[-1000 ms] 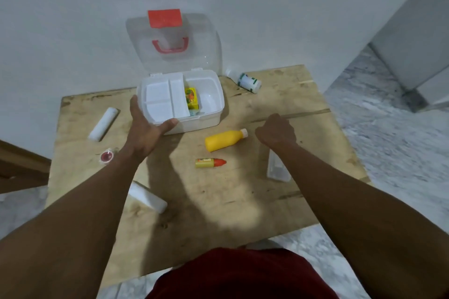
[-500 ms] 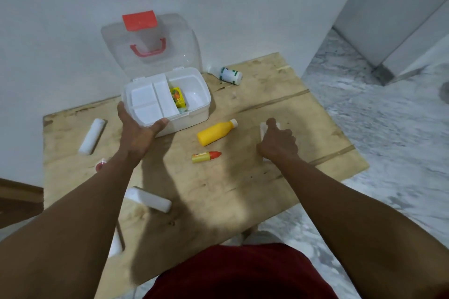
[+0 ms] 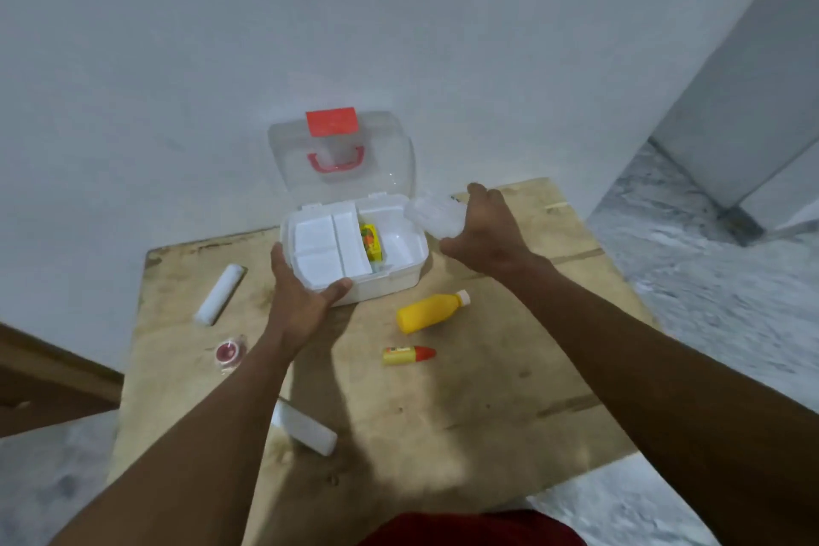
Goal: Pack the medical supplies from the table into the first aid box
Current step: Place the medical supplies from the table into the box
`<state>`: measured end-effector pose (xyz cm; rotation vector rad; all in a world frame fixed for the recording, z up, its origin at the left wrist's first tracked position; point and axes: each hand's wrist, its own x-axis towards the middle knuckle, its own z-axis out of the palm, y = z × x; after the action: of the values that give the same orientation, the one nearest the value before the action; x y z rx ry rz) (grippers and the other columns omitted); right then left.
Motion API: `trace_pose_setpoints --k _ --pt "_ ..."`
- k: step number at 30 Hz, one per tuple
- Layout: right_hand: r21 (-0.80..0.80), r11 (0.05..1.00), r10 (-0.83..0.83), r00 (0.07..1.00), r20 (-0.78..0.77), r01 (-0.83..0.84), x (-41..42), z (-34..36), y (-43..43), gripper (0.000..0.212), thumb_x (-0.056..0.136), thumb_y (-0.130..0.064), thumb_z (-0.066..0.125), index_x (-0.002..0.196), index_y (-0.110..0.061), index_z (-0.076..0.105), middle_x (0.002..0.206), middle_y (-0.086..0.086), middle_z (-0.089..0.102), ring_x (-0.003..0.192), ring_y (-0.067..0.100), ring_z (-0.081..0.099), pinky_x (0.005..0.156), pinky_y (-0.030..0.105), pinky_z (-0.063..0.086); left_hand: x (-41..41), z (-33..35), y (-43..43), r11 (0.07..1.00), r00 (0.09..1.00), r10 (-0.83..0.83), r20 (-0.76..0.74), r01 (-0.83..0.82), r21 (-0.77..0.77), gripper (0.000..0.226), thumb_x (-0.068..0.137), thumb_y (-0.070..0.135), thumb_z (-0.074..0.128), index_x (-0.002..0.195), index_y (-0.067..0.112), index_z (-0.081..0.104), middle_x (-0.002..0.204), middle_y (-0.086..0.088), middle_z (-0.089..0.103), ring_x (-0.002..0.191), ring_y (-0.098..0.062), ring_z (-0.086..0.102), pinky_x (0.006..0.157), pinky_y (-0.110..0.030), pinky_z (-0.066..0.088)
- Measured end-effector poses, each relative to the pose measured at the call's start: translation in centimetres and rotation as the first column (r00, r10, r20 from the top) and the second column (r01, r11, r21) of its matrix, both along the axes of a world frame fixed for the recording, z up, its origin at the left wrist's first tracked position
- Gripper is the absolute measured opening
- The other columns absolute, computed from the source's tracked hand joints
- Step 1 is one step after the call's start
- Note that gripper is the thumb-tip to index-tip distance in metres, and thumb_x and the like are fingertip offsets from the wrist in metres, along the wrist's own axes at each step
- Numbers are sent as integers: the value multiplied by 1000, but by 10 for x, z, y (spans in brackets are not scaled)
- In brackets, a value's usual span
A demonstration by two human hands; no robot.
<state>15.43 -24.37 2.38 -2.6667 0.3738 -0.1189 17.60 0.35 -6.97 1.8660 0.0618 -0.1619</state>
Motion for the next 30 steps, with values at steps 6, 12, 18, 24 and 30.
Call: trace_pose_setpoints --k 6,12,18,24,30 --pt "-177 948 231 955 -187 -264 49 -1 13 48 70 -27 69 111 -6 57 101 15 44 98 35 49 74 31 42 -2 7 -4 999 1000 15 -5 -15 -44 113 75 12 83 154 18 3 136 13 29 123 -4 33 104 -23 30" --pt "-337 868 273 917 -289 -365 76 -6 31 33 80 -14 63 109 -3 53 115 17 46 105 33 45 81 32 37 0 3 -2 998 1000 7 16 -6 -64 104 73 15 85 147 24 13 137 9 43 123 -9 47 102 -27 41" --pt "-349 842 321 901 -291 -412 91 -30 45 37 77 -25 66 111 -13 58 110 12 50 101 29 44 79 33 37 2 2 0 997 999 1 33 2 -78 98 72 20 86 142 31 19 131 19 46 118 9 48 88 -13 47" --pt "-232 897 291 896 -334 -378 96 -42 51 58 78 -35 71 131 -22 52 122 16 46 113 33 45 91 39 44 2 0 1 997 999 -1 43 4 -75 99 68 29 85 144 27 22 133 14 49 121 1 50 96 -24 48" --pt "6 930 349 874 -339 -369 96 -59 67 58 81 -37 70 134 -20 52 131 8 55 130 25 43 102 34 39 1 3 0 998 998 2 67 3 -65 91 69 30 84 133 52 22 131 19 47 119 7 49 90 -12 48"
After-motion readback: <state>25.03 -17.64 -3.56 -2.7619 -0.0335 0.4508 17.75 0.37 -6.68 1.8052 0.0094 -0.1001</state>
